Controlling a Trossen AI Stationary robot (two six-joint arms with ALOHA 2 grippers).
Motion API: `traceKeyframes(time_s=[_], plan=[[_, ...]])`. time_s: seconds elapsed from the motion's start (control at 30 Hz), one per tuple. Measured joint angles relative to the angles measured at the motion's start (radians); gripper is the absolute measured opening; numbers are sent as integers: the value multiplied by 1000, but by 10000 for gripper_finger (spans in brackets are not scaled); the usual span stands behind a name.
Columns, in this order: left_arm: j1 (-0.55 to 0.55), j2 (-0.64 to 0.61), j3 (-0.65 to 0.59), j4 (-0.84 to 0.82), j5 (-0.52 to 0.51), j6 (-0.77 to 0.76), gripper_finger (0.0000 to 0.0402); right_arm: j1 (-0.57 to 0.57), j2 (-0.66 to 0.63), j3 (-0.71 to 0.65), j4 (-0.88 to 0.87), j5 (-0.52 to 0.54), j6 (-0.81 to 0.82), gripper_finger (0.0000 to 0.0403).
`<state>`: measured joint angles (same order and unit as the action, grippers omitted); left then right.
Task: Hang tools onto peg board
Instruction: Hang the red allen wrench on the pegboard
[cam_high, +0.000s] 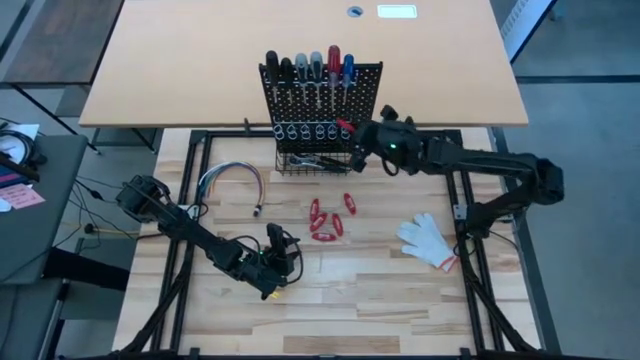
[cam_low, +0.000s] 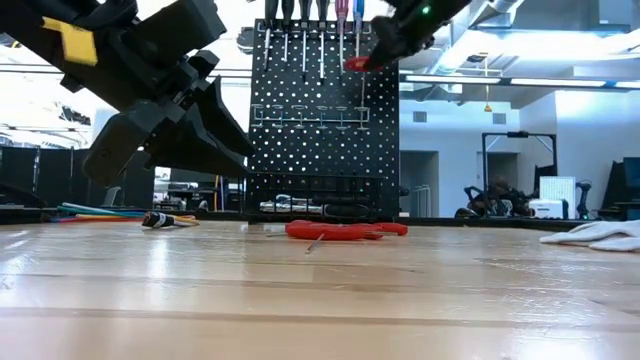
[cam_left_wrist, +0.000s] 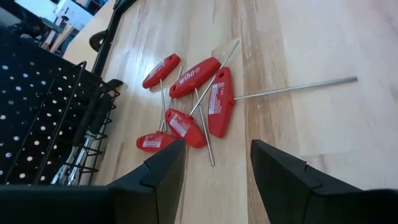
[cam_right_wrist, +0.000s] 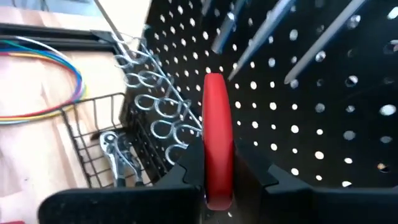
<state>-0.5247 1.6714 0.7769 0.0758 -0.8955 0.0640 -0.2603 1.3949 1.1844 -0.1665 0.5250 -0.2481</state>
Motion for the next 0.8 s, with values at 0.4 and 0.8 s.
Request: traceKeyframes(time_s=[0.4, 0.8], plan=[[0, 0, 0, -9, 0, -9, 178, -84, 145, 205, -295, -81, 168, 52], [-1, 0, 0, -13, 0, -27, 178, -96, 129, 216, -370, -83, 227, 144]])
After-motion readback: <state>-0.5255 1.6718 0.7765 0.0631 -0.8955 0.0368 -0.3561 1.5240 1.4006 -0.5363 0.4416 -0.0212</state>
